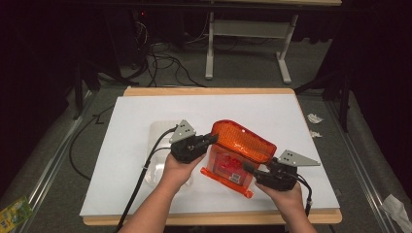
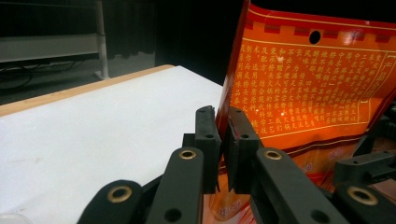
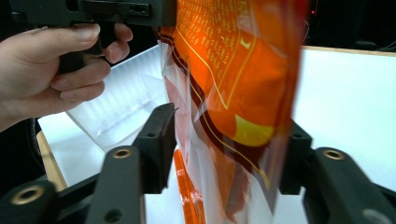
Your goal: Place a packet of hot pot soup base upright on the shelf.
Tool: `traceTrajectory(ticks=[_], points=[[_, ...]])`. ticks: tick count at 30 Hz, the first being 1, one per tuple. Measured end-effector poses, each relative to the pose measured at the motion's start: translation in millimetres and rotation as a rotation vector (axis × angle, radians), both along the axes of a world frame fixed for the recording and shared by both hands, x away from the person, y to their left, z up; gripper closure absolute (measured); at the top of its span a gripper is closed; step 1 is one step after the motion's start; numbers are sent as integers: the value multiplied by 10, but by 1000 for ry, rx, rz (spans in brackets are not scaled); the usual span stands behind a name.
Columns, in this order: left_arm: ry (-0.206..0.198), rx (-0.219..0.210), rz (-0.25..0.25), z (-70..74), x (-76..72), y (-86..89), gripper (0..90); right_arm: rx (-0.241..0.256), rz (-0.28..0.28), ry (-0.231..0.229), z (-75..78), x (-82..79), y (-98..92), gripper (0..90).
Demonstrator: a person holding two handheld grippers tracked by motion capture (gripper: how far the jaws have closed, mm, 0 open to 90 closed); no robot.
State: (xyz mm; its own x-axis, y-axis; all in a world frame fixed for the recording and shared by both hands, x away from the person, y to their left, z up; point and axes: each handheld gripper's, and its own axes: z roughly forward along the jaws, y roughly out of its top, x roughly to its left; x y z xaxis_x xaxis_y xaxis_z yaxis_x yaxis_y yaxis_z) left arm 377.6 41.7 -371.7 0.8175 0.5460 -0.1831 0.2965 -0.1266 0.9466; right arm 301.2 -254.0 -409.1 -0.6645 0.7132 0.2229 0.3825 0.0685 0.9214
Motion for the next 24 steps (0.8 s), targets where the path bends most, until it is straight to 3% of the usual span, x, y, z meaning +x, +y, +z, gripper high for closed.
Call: traceTrajectory(ticks=[7,12,19,24], points=[[3,7,6,7,-5,33,782,-28,-6,-10,34,-9,43,617],[4,71,37,7,-5,131,590,-50,-32,-19,39,-10,47,643],[-11,185,115,-16,-42,455,428,-50,-34,-33,22,-15,45,652],[-31,229,187,10,-93,802,358,-43,-32,-38,15,-18,48,652]])
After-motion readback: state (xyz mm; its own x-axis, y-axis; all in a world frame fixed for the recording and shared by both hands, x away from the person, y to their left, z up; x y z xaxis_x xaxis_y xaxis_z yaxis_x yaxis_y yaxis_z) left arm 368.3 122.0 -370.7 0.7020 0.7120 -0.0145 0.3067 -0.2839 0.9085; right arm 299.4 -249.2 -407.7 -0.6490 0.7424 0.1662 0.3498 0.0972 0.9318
